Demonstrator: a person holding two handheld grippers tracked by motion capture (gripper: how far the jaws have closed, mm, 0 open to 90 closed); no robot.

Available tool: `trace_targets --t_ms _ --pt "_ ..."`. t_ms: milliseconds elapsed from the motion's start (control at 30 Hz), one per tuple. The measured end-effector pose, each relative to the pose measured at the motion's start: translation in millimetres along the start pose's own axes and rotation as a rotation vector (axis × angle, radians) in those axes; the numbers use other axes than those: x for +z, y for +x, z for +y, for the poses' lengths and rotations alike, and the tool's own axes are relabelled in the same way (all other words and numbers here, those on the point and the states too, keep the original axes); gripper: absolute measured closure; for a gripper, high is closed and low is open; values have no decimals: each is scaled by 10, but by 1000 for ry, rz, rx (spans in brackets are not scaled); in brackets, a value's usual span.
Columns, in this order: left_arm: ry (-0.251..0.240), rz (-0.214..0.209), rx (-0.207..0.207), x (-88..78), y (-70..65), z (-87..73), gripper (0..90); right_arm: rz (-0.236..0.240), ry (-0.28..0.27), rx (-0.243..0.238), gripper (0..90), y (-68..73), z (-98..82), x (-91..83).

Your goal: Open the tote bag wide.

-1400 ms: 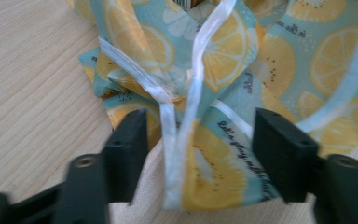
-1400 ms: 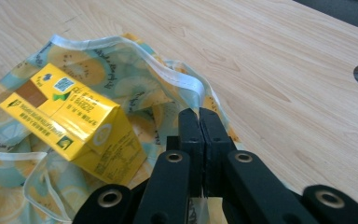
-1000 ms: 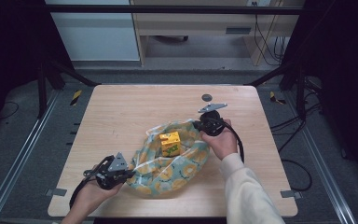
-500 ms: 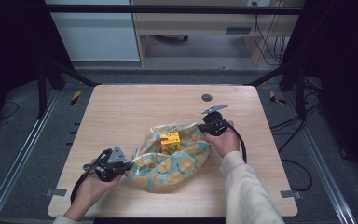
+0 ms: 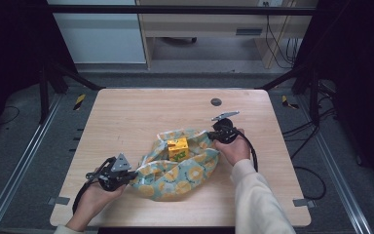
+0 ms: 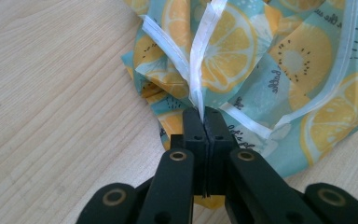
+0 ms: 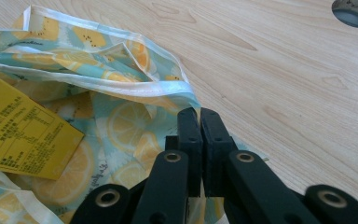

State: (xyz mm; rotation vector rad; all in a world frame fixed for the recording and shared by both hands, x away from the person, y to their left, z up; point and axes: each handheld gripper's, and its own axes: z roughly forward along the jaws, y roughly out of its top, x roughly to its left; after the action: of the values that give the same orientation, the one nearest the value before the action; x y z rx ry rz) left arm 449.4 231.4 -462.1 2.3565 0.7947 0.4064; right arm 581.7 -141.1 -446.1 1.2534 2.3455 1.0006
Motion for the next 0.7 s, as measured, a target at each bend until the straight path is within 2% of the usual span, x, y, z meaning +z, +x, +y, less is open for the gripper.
trace_targets --t_ms 100,133,167,233,300,333,367,400,500,600,700 --pt "-10 -17 -13 -11 -12 -12 887 -4 -8 -1 815 11 4 -24" --pt "-16 -26 -19 -23 -17 -12 871 -6 -8 -5 744 19 7 -34" --pt "-25 -15 -18 -39 -27 -10 846 -10 -7 -11 690 27 11 -47" --pt "-51 10 -21 -71 -41 0 726 -22 -16 -28 582 54 19 -104" --pt "-65 16 -20 -84 -40 6 625 -31 -39 -40 490 88 33 -197" --pt "-86 29 -28 -95 -42 27 542 -37 -54 -39 403 118 42 -262" --pt "-88 36 -30 -97 -47 41 498 -52 -63 -36 318 140 47 -303" --pt "-89 34 -27 -101 -54 58 471 -67 -76 -34 285 171 51 -356" --pt "-92 34 -12 -124 -109 131 374 -69 -104 -40 199 257 61 -521" --pt "-105 37 1 -174 -157 215 302 -63 -129 -51 156 334 53 -678" --pt "-110 39 14 -214 -172 290 257 -49 -135 -88 111 402 17 -821"
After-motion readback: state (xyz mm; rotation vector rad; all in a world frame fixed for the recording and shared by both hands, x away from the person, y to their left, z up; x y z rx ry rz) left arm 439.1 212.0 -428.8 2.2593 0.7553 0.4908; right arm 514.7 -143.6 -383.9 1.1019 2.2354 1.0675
